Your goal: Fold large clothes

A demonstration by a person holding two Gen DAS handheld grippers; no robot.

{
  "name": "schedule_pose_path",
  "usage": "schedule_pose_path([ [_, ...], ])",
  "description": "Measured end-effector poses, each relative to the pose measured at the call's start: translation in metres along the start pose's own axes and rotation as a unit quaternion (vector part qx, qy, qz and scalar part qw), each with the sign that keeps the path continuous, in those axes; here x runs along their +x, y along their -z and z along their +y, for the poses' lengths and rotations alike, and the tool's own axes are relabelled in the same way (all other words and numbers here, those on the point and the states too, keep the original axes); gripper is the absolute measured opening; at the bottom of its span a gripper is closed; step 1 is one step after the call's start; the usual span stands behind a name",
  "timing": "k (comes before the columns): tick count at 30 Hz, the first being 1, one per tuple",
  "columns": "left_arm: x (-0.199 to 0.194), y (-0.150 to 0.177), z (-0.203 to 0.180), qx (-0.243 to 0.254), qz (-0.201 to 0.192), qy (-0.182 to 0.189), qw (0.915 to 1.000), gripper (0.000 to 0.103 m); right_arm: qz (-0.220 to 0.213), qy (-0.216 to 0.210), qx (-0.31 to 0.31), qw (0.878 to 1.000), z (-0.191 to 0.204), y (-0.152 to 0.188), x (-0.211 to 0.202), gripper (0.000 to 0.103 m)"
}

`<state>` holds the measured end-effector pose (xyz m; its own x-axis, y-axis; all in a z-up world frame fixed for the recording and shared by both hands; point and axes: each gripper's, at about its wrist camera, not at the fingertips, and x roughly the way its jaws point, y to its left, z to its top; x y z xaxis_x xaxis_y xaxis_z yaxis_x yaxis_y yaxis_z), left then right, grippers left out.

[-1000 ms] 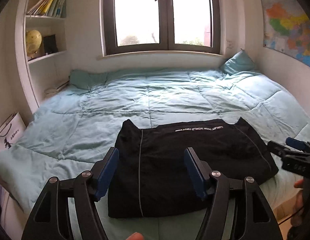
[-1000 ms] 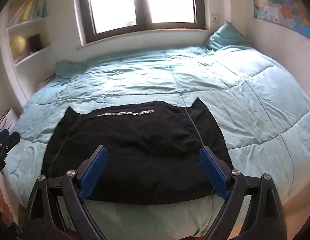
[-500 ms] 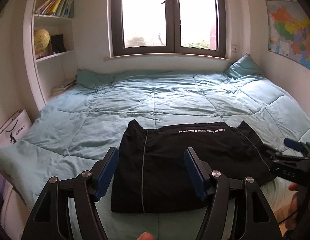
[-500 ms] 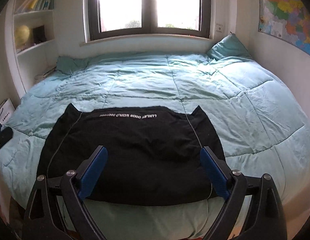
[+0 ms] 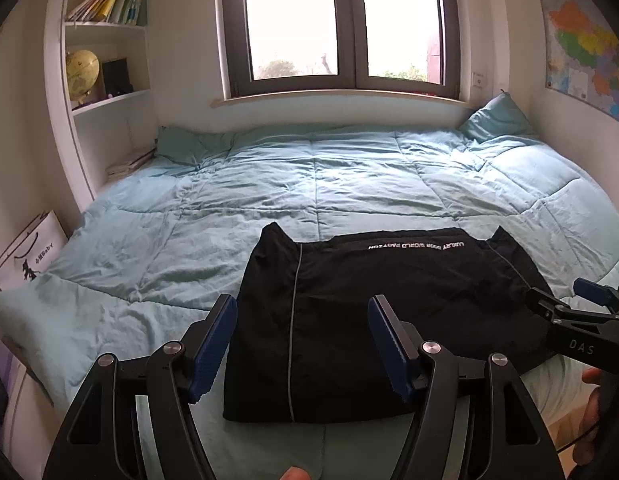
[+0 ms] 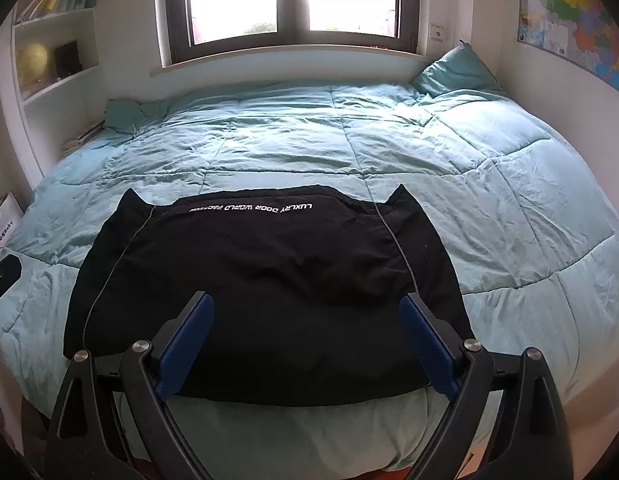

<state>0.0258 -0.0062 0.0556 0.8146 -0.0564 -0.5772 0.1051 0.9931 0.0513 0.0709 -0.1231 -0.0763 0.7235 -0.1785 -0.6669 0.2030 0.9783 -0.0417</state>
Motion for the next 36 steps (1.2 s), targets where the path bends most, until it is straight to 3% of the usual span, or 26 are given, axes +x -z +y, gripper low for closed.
schedule_pose_path([
  [36, 0.011, 0.006, 0.0, 0.0, 0.026, -0.01, 0.9996, 0.07, 0.021, -0.012, -0.002, 1.0, -0.002, 0.008, 0.01, 0.095],
])
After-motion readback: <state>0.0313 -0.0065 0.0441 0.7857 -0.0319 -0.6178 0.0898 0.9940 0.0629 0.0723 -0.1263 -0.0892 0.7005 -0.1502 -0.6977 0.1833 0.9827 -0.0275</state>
